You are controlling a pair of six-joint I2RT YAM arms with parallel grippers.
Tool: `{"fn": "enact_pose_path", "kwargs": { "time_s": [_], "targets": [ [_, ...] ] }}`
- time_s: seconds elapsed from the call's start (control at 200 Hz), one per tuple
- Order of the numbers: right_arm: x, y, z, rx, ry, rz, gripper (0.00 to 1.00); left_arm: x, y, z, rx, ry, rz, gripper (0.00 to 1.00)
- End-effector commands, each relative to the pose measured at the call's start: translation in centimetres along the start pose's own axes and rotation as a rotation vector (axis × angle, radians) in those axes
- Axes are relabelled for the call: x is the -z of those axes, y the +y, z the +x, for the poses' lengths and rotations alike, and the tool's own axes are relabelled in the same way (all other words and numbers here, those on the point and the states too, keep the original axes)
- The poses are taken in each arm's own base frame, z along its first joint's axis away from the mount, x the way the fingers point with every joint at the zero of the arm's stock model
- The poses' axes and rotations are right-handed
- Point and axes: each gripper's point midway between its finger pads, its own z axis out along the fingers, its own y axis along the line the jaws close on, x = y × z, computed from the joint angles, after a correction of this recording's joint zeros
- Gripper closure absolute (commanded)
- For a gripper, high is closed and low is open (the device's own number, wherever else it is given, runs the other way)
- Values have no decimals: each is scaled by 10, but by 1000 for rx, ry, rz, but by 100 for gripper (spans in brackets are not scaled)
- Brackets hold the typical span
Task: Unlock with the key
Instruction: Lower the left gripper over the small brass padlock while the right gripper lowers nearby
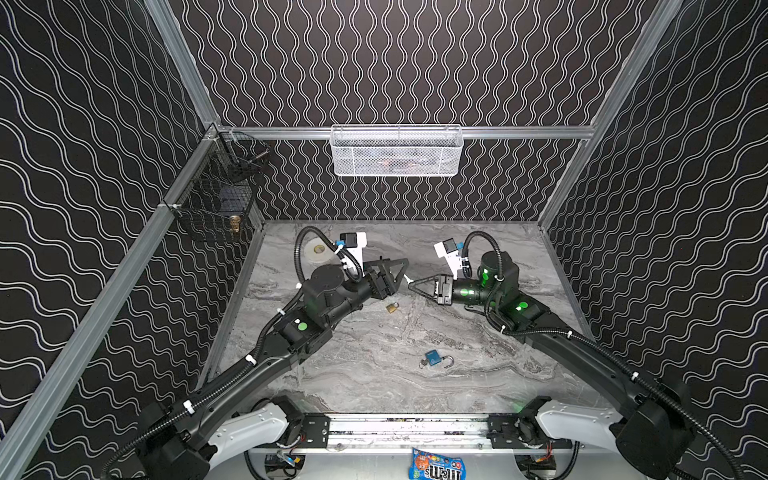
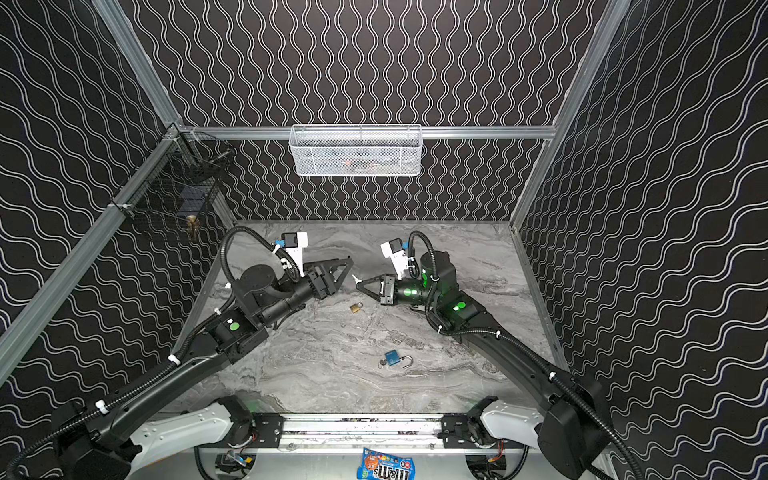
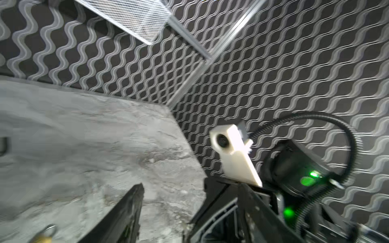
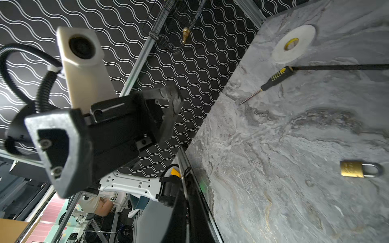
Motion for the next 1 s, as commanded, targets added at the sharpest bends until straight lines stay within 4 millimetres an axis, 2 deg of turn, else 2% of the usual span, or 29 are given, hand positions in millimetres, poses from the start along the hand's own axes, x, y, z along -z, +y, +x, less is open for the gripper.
{"fn": "enact_pose_path", "kwargs": {
  "time_s": [0.0,0.155,0.3,0.405,0.601,0.776,0.991],
  "targets": [
    [7,-28,15,-20,22,106,100,0,45,24,-95,127,-233,24],
    [14,-67,41,-54,60,234,100,-7,83,49,-167,286,-420,22],
    [16,-93,64,-97,88,289,100,-21,118,81,-240,451,-542,20],
    [16,-103,76,-123,113,292,100,-31,140,99,-283,533,-607,20],
    [19,-121,87,-157,111,338,100,-52,166,125,-336,622,-634,19],
    [31,-143,87,-195,81,446,100,-71,185,151,-329,741,-645,17],
    [37,-144,86,-192,73,448,100,-87,208,178,-309,829,-674,14]
  ]
}}
